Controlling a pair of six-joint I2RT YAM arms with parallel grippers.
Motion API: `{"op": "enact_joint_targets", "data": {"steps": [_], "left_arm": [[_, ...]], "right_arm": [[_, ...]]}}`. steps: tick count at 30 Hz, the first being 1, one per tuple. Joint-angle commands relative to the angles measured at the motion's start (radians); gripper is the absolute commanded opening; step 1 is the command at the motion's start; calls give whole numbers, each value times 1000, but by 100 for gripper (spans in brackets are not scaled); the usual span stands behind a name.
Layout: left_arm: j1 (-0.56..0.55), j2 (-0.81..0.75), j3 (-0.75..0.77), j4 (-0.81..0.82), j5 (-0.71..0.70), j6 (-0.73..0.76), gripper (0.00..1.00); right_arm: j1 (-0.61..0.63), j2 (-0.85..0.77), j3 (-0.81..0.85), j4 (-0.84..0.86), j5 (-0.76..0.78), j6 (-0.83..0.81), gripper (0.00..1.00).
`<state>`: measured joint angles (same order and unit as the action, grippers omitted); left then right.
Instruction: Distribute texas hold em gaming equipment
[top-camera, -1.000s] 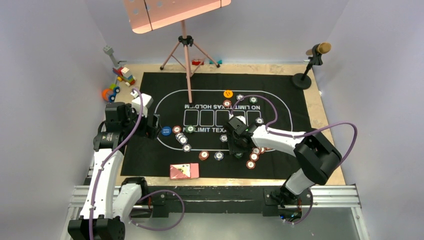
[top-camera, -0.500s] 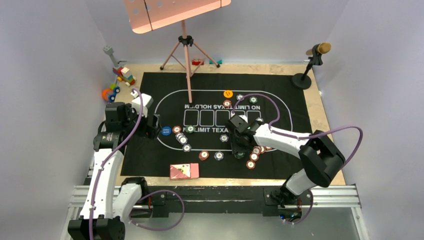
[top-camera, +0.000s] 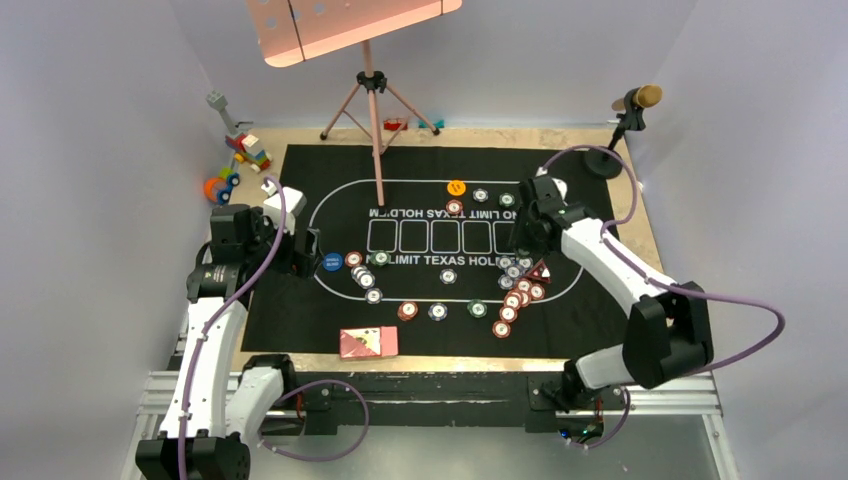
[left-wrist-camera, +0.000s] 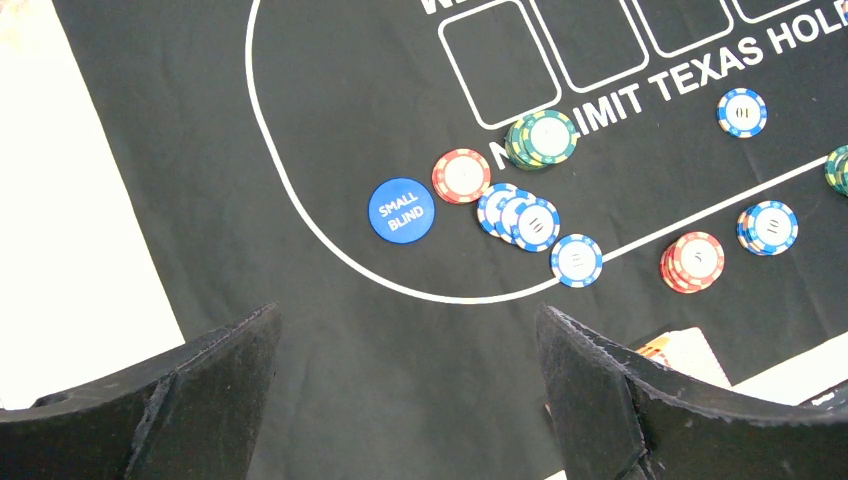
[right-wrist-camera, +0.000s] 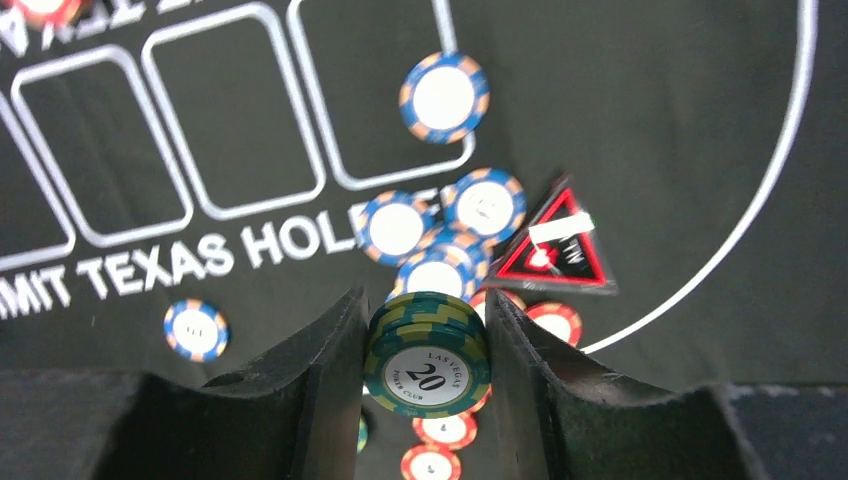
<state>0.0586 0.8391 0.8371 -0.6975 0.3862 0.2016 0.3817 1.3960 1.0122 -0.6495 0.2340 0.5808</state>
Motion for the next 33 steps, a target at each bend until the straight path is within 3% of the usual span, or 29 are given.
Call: {"op": "enact_joint_targets", "data": {"steps": [1,7,18,20,24,33], "left_arm": [[3,-15,-4,25,11,10,100],[4,-12,-4,25,14,12,100],[3,-7,-2,23,16,12,100],[3,-5,-2,24,17,12,100],[4,-7,-3,24,19,14,100],[3,-8,-2,21,22,15,100]], "right_arm": [[-110,50,57,32,67,-10,0],[-220,138,79,73,95,19,0],[-307,245,44,123,126,69,2],[-313,265,38,135,120,75,8],[-323,294,36,135,116,80,28],[-327,288,26,135,92,82,53]]}}
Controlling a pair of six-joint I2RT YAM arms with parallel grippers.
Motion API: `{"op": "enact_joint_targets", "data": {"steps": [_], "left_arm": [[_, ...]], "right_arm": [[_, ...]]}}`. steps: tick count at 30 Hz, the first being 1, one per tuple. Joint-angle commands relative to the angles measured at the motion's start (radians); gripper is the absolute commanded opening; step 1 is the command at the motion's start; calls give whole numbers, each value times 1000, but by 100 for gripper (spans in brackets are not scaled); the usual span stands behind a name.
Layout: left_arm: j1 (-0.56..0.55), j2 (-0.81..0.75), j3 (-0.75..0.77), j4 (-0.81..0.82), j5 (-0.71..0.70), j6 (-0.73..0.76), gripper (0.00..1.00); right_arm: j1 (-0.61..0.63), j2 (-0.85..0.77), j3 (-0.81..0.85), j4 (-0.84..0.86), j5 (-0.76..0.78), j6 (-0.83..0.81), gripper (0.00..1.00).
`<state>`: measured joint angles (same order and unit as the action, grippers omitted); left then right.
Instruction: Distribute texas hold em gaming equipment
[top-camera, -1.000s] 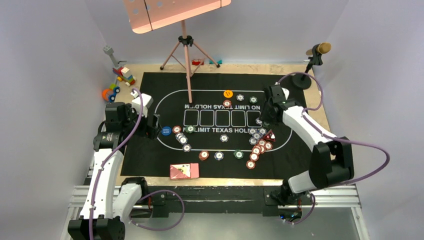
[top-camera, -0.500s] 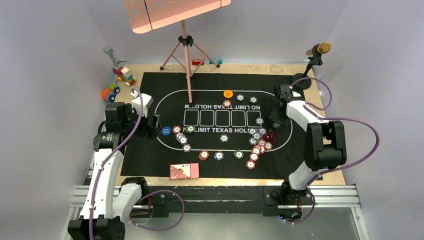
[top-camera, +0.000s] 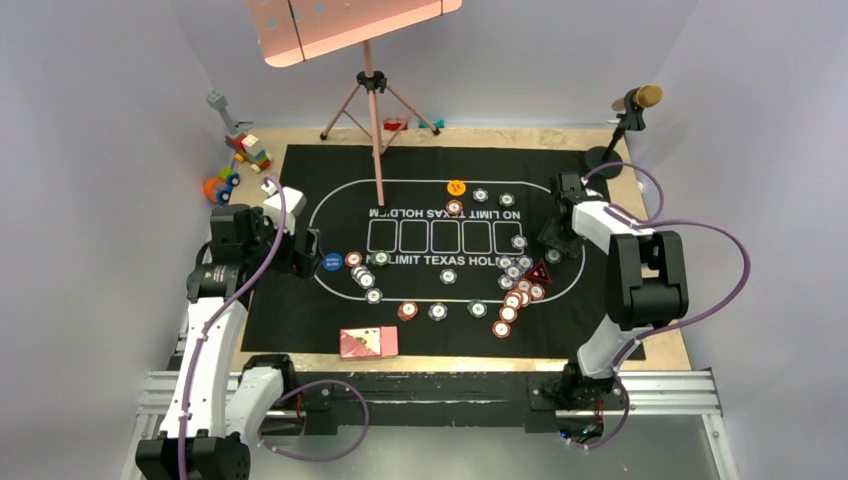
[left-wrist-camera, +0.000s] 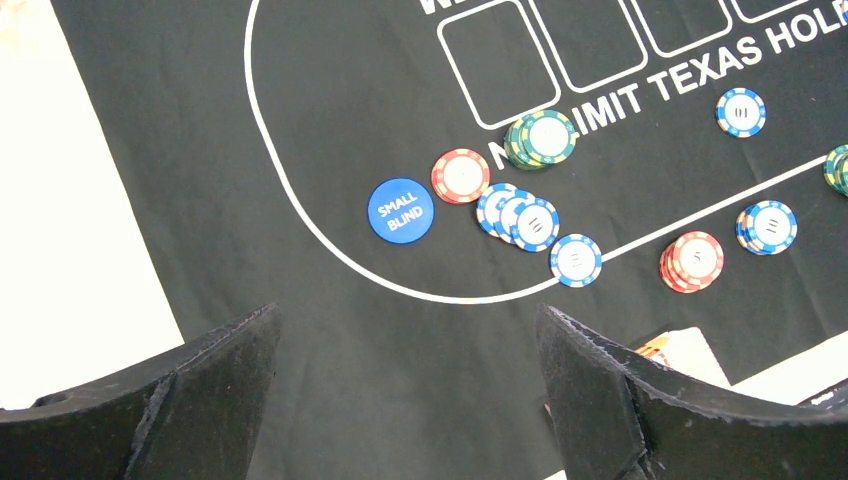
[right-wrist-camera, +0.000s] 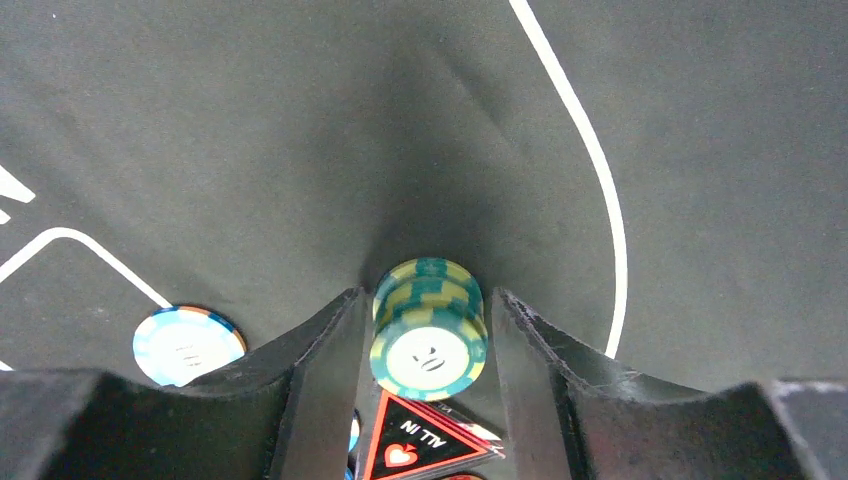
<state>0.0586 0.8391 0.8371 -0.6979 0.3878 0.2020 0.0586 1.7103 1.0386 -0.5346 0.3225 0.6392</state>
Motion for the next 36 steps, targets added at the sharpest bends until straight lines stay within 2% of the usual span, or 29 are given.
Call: {"op": "enact_joint_targets", "data": {"steps": [1,5,14,17,21,24,30,36], "left_arm": [[3,-8,-2,22,21,16,100],[4,-9,-2,21,23,16,100],[4,-4,2,17,29,19,100],[3,-3,6,14,39,22,100],[-3,-2,25,-10,109,53,100],[-47,6,63,-43,105,113,100],[-217,41,117,-177,95,328,100],[-241,52,78,-367,337,650,100]], "right_arm": [[-4,-30,-2,22,3,23,56],[-4,-52,-6,17,2,18,65],[18,-241,-26,9,-15,-6,69],[85,-308,-43,0,-12,-21,69],[255,-380,-62,-1,-1,-33,69],[348,-413,-73,13,-37,-39,69],[399,-505,-127,70,-170,-106,69],[400,-541,-150,50,-184,-128,69]]}}
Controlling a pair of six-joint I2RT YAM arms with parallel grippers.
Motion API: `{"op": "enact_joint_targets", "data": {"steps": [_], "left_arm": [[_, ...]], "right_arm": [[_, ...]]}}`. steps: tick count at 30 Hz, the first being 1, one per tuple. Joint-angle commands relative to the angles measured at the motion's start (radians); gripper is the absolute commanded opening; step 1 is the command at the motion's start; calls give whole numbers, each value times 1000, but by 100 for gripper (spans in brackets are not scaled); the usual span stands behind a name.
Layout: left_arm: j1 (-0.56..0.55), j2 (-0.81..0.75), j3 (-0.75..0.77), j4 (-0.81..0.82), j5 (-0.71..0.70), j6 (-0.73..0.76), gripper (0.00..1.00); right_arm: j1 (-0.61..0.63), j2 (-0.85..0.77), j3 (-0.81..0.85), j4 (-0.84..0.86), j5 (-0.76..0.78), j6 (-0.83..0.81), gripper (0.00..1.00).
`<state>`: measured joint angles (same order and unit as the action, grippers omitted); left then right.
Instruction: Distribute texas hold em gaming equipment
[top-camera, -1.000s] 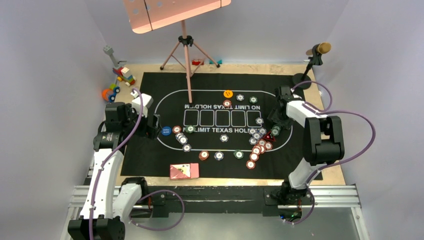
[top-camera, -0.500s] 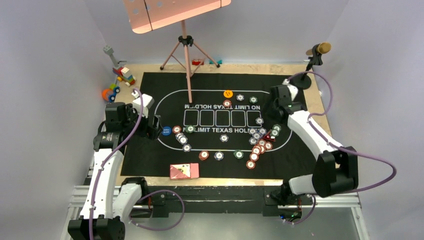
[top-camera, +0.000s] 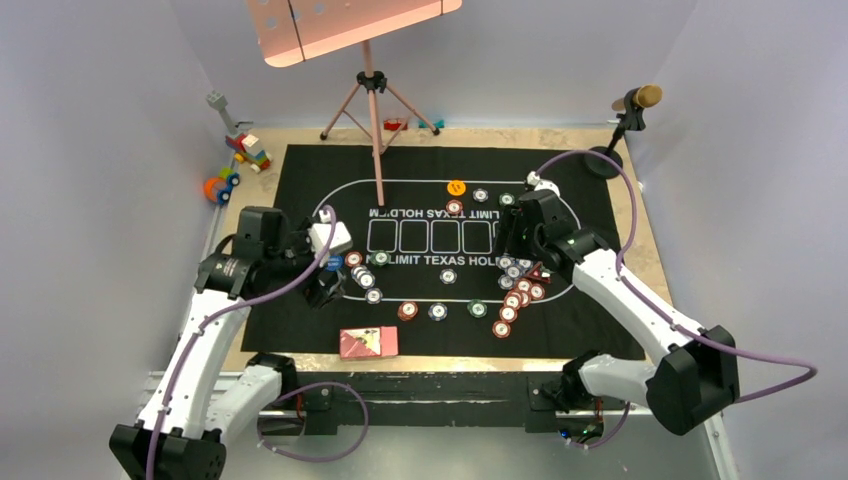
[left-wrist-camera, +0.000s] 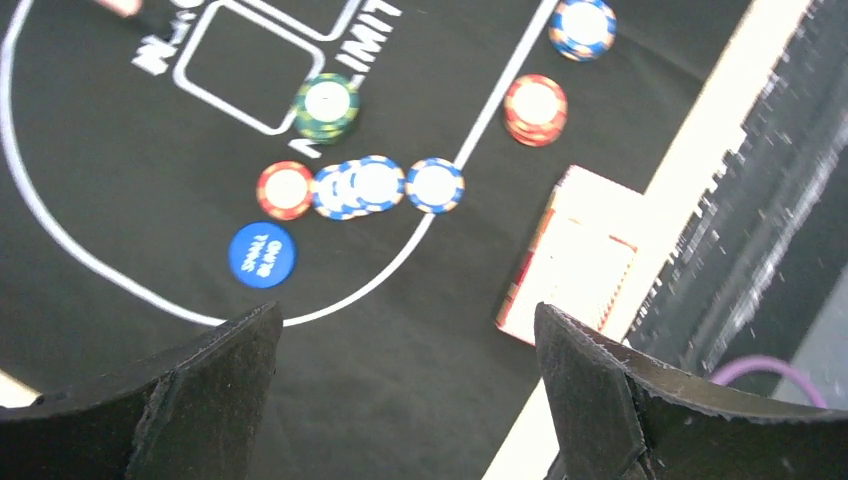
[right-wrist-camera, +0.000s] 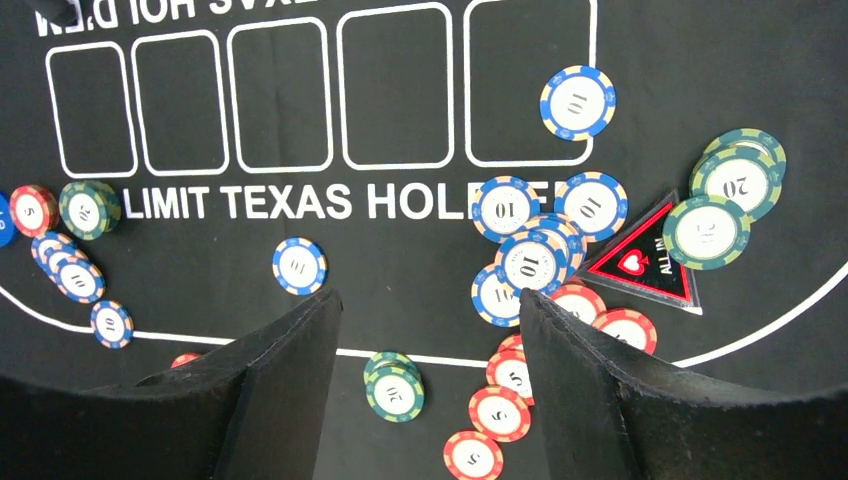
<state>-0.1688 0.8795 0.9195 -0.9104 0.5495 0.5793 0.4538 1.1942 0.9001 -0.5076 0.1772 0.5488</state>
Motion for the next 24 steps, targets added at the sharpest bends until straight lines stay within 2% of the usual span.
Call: {"op": "enact_joint_targets", "data": {"steps": [1,4,8,14,18,21,24], "left_arm": [[-22,25,-1,-189,195,313,100],[-67,61,7,-241,180,395,100],[-148,92,-9,-202,118,385,100],[-291,167,-44,-160,15,304,100],[-402,239,-83,-109,-122,200,100],[-415,312,-56,-126,-135,153,100],[-424,301,-73,-72,-126,124,100]], "right_arm": [[5,-27,-13,20,-46,-38,69],[4,-38,-18,27,-71,-40,70],[4,-36,-18,33,-87,-48,70],[4,-29,-4,29,-89,-64,70],[5,-13,7,33,-97,-67,70],[4,-2,12,37,-107,-68,70],[5,12,17,38,-111,-72,70]]}}
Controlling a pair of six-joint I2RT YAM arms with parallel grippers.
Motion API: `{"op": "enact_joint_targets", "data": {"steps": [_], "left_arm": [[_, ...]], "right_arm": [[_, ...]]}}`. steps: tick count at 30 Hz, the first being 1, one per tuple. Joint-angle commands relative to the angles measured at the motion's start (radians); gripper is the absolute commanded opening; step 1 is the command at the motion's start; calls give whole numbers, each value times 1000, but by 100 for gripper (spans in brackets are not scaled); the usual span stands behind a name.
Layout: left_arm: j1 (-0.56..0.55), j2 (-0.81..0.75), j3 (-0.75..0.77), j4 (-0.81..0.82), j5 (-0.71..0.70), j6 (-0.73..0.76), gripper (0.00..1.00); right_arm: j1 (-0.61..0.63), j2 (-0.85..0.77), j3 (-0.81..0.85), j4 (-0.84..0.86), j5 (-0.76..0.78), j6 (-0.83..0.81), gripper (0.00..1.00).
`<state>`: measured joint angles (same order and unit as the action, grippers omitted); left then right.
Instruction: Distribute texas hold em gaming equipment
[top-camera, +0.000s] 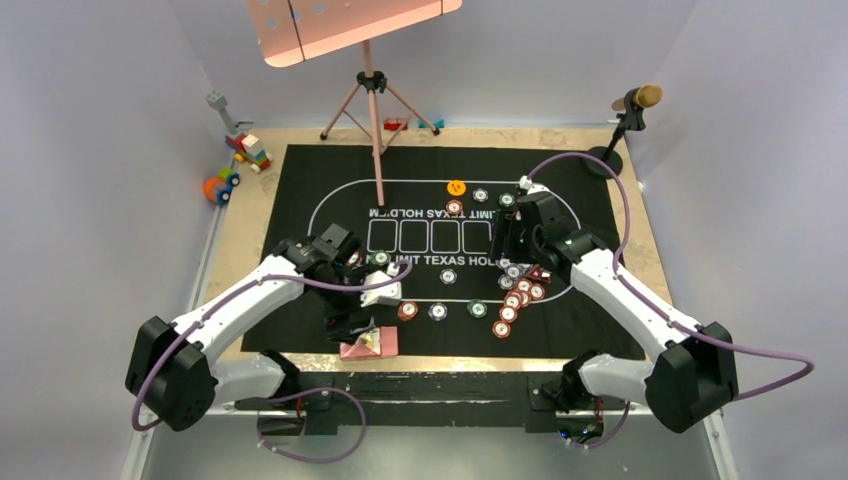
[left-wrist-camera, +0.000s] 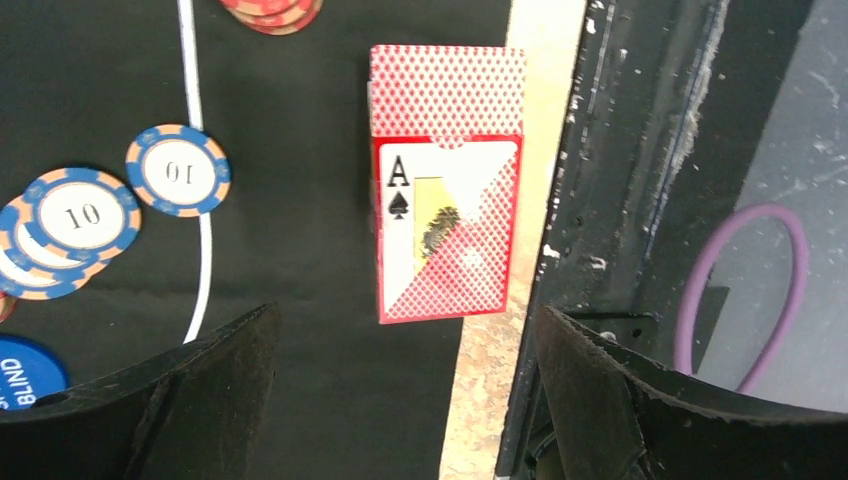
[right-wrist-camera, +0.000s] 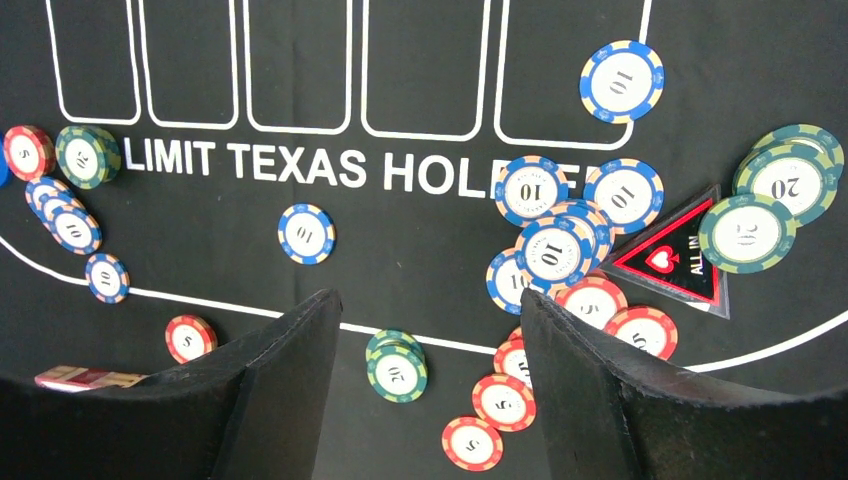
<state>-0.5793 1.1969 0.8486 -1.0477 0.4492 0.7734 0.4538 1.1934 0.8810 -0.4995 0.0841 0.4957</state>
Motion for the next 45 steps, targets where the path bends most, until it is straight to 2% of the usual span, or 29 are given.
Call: {"op": "enact_joint_targets", "data": {"steps": [1,6,15,26,38,45], "left_arm": [[-25,-16,-10,82,-29,-85,100],[-59,43,-39,153,-46,-168,100],[-132,91,-90,252,-86,-198,100],[-249,110,-147,291,-152,-175,100],[-285,156,-149,315,-203,-191,100],[-324,247,-132,349,-308,-243,100]], "right_arm": [[4,19,39,30,-18,-21,70],[4,37,54,30,-18,-23,70],[5,23,69,14,-18,-24,70],[4,32,85,1,-9,-28,70],[5,40,96,-9,3,-36,69],[3,44,104,-16,10,-41,69]]}}
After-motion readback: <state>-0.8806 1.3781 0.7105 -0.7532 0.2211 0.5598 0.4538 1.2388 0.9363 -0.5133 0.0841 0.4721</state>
